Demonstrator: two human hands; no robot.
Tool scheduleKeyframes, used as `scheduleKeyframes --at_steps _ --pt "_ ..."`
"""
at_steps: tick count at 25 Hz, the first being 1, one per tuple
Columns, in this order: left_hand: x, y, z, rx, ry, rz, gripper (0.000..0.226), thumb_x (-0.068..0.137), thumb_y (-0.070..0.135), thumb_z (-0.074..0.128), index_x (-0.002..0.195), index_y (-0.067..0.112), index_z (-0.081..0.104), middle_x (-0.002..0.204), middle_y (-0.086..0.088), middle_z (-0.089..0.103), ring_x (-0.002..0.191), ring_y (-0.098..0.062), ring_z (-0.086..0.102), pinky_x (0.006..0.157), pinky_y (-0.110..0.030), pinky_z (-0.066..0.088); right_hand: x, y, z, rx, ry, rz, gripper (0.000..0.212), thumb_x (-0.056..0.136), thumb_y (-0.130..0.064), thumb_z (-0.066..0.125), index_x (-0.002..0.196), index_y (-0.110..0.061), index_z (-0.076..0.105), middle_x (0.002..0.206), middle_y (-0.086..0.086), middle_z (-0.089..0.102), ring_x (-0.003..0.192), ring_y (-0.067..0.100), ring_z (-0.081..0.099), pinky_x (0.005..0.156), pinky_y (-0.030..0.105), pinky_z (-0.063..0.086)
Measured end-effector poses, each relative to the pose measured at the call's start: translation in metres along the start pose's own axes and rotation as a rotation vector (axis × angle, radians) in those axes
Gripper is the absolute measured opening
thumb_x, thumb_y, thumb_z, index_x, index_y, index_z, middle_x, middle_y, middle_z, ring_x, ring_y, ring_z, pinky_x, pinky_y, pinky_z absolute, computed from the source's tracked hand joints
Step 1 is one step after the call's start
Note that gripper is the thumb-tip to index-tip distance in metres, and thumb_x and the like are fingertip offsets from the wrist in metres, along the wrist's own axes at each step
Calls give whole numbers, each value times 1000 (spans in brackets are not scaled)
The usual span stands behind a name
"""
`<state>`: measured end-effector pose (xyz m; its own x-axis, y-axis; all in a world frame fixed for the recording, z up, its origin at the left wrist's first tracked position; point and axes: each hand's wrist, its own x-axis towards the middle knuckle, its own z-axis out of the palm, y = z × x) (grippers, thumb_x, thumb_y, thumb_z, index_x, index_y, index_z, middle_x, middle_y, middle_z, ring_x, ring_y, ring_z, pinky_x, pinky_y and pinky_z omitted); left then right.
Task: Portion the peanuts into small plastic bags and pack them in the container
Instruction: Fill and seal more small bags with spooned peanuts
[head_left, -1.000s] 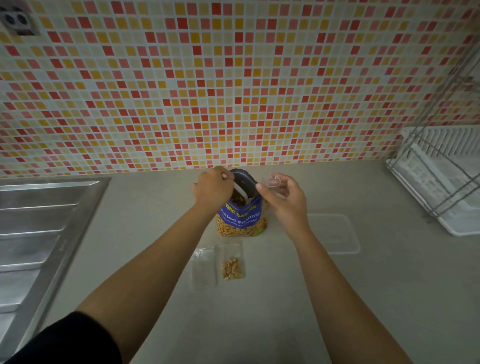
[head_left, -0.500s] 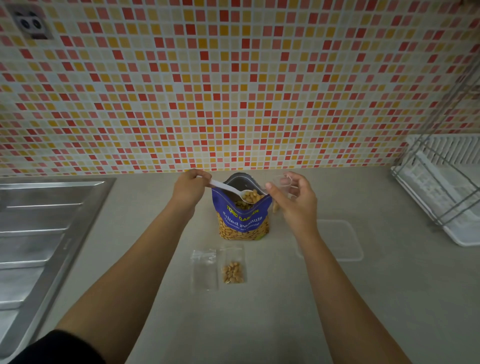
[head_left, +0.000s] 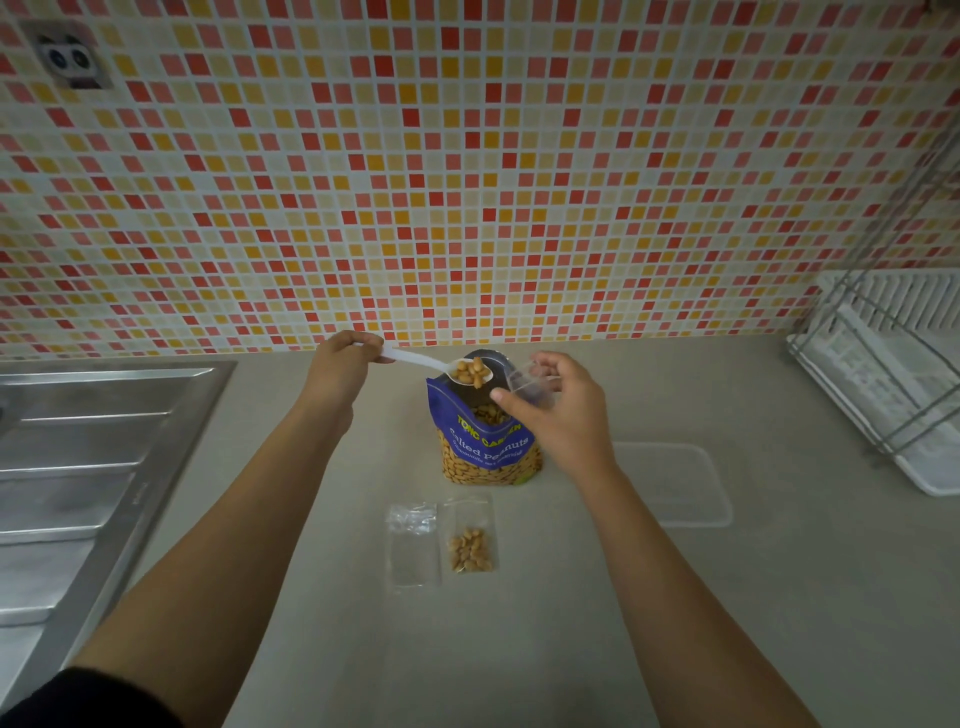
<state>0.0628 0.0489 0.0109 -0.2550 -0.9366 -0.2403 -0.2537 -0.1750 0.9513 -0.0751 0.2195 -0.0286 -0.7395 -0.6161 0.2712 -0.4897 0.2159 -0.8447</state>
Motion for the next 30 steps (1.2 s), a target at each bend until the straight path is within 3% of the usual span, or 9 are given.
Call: scheduleKeyframes --at_steps 4,9,14,17,19,21,24,27,30 --pt "0 24 -7 -1 10 17 15 92 14 54 104 9 62 113 -5 62 110 -22 49 104 -38 36 3 -1 8 -117 -18 -23 61 64 -52 78 112 -21 57 108 -8 62 92 9 59 81 35 53" --pt "-5 42 -4 27 -51 89 12 92 12 53 87 13 63 80 9 58 101 -18 46 98 -34 32 7 -5 10 -163 -54 -9 58 65 -56 75 109 -23 56 105 -8 61 94 10 58 84 44 51" --pt "-13 44 7 113 -76 179 14 93 12 51 94 8 64 99 2 58 100 -16 45 87 -28 35 7 -7 10 -124 -34 -6 55 63 -54 77 106 -24 57 99 -13 58 93 10 58 82 45 52" --pt "-19 54 12 209 -127 362 13 93 15 50 91 12 63 92 -2 64 82 -14 50 65 -22 39 7 -8 9 -111 -32 -10 56 63 -52 78 106 -23 58 99 -11 59 91 9 58 82 42 52" --pt "-28 65 15 342 -171 541 13 93 18 51 91 13 63 89 -4 67 71 -14 53 61 -27 43 8 -10 9 -99 -25 -11 57 62 -53 79 106 -22 59 100 -8 62 90 11 60 81 42 52" --pt "-37 74 20 581 -158 783 15 92 22 51 92 16 64 85 0 68 80 -19 59 74 -36 48 9 -12 8 -92 -32 -2 59 62 -53 79 108 -21 59 100 -7 62 90 13 61 80 41 53" --pt "-45 85 17 798 -28 994 18 93 29 49 98 21 64 85 8 61 102 -19 49 88 -40 36 9 -15 4 -87 -51 19 61 64 -50 79 112 -20 58 107 -5 62 92 13 59 80 35 53" --pt "-35 88 0 637 37 920 15 92 29 51 100 21 61 90 4 65 94 -19 55 85 -41 44 9 -15 -5 0 -44 79 63 64 -48 80 116 -17 59 108 -5 62 92 10 59 78 27 51" --pt "-26 66 1 531 -105 672 10 92 24 54 97 16 59 92 -5 68 69 -17 58 64 -32 49 11 -14 -19 107 14 188 57 65 -50 79 109 -19 60 98 -8 63 83 3 59 70 20 49"
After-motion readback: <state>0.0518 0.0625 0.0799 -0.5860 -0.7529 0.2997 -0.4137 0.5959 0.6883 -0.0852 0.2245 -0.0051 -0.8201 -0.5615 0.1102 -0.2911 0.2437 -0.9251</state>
